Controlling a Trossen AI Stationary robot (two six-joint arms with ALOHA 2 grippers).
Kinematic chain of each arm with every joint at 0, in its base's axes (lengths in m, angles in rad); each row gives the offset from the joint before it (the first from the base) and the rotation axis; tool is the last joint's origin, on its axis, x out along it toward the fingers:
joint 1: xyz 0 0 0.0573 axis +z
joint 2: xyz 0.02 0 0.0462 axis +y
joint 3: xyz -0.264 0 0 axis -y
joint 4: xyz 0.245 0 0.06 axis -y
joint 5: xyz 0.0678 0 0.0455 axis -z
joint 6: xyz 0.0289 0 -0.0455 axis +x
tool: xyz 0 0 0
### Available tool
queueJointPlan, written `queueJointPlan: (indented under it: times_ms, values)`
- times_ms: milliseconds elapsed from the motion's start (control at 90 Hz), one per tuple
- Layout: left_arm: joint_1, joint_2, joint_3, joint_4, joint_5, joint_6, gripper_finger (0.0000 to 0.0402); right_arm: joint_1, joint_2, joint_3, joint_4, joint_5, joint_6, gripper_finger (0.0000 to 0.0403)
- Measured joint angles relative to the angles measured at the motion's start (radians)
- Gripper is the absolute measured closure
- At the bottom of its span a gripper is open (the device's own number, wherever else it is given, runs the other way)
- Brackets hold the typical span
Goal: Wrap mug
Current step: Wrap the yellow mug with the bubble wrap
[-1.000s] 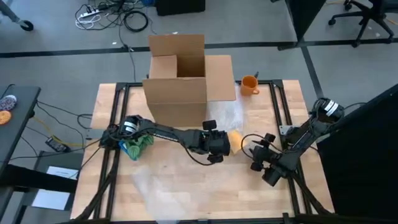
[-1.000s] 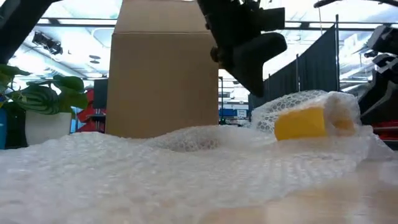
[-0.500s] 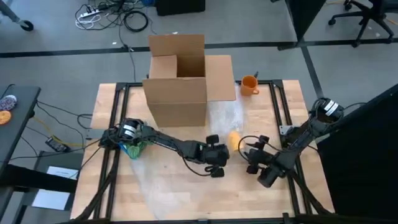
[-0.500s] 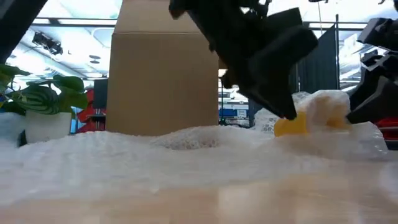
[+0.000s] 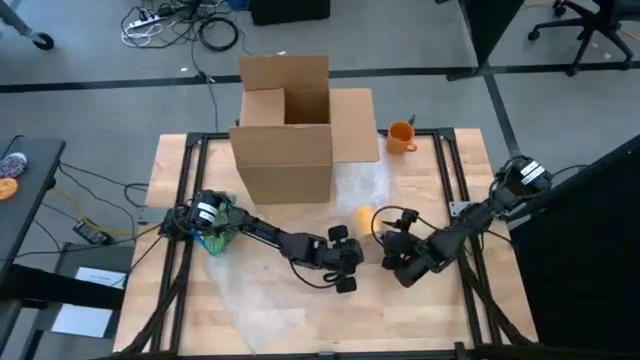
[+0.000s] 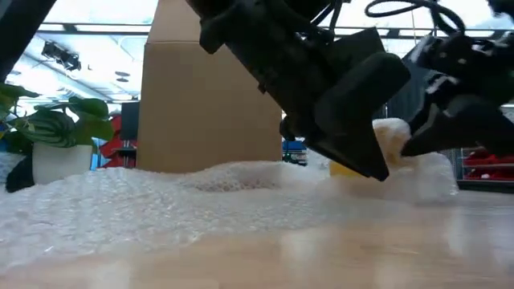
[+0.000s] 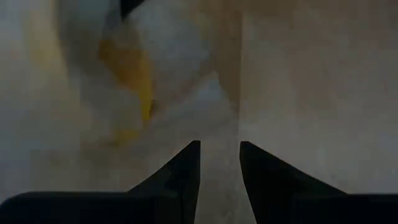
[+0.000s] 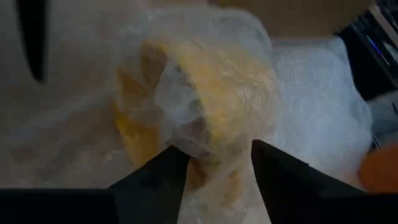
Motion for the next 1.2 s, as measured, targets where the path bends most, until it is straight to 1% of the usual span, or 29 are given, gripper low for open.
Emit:
queueJointPlan:
  times_ms: [100, 178, 344, 433, 489, 600, 733, 811, 889, 1000, 1056, 1200]
  values:
    - [0.001, 0.000, 0.000, -0.003, -0.001, 0.002, 0.0302, -0.058, 0.000, 0.000, 0.130, -0.046, -0.146, 0.0279]
    - [0.001, 0.000, 0.000, -0.011, -0.001, 0.005, 0.0302, -0.106, 0.000, 0.000, 0.193, -0.086, -0.217, 0.0299]
    - [-0.003, 0.000, 0.000, -0.010, -0.005, 0.005, 0.0302, -0.193, 0.000, 0.001, 0.216, -0.146, -0.280, 0.0349]
    - [-0.006, 0.000, 0.000, -0.010, -0.008, 0.005, 0.0302, -0.216, 0.000, 0.001, 0.216, -0.171, -0.315, 0.0384]
    - [-0.011, -0.006, 0.000, -0.017, -0.009, 0.005, 0.0302, -0.219, 0.000, 0.001, 0.216, -0.176, -0.343, 0.0395]
    - [-0.024, -0.036, 0.000, -0.066, -0.020, 0.002, 0.0302, -0.199, 0.000, 0.001, 0.213, -0.179, -0.360, 0.0398]
    - [-0.052, -0.122, 0.000, -0.213, -0.115, -0.005, 0.0302, -0.142, 0.000, 0.001, 0.207, -0.171, -0.369, 0.0400]
    - [-0.068, -0.181, 0.000, -0.356, -0.203, -0.032, 0.0302, -0.095, 0.000, 0.014, 0.186, -0.155, -0.370, 0.0401]
    - [-0.079, -0.233, 0.000, -0.498, -0.313, -0.088, 0.0302, -0.046, 0.001, 0.030, 0.168, -0.130, -0.380, 0.0402]
    - [-0.071, -0.273, 0.000, -0.654, -0.464, -0.193, 0.0302, 0.022, 0.001, 0.060, 0.158, -0.076, -0.448, 0.0402]
    - [-0.060, -0.273, 0.000, -0.673, -0.502, -0.227, 0.0302, 0.047, 0.001, 0.069, 0.159, -0.048, -0.492, 0.0403]
    - [-0.024, -0.244, -0.031, -0.596, -0.471, -0.214, 0.0302, 0.081, 0.001, 0.075, 0.157, 0.004, -0.600, 0.0403]
